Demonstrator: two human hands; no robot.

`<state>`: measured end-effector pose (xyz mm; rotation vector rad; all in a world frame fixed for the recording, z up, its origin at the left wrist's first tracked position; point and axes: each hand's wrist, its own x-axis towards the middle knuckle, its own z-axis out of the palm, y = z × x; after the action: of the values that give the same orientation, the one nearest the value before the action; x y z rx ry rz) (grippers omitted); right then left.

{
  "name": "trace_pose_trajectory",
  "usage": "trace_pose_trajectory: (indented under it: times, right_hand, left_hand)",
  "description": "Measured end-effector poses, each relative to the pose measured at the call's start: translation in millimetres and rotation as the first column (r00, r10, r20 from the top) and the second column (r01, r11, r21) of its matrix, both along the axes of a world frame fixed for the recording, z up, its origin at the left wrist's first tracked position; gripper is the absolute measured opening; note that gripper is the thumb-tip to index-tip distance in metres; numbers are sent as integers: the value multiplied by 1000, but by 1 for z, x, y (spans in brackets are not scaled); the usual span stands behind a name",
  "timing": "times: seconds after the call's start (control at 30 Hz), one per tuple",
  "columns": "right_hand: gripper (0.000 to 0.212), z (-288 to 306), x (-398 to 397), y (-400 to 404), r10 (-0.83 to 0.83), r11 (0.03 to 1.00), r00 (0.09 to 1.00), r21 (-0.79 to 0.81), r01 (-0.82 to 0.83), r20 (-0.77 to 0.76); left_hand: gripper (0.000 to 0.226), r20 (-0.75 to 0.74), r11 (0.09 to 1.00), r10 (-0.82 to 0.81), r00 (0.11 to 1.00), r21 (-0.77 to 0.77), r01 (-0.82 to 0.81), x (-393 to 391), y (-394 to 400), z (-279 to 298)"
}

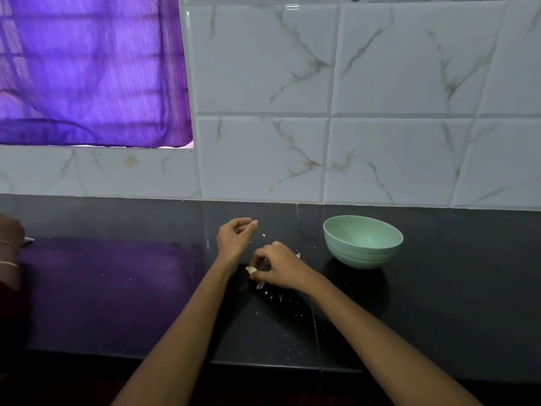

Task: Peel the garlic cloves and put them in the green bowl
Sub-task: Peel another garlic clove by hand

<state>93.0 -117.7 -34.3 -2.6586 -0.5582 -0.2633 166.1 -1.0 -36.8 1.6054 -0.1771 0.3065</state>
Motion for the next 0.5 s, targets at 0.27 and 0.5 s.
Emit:
trace_pose_trajectory:
  times: [0.27,0.5]
  right_hand:
    - [15,21,-2,-25,-158,862,982,500,87,103]
    - [26,21,1,-37,-349,760,930,616,209,115]
  left_hand:
    - [20,29,956,-293,956,-9,293,-21,-9,12]
    - [12,61,895,-446,893,49,444,-25,-12,9]
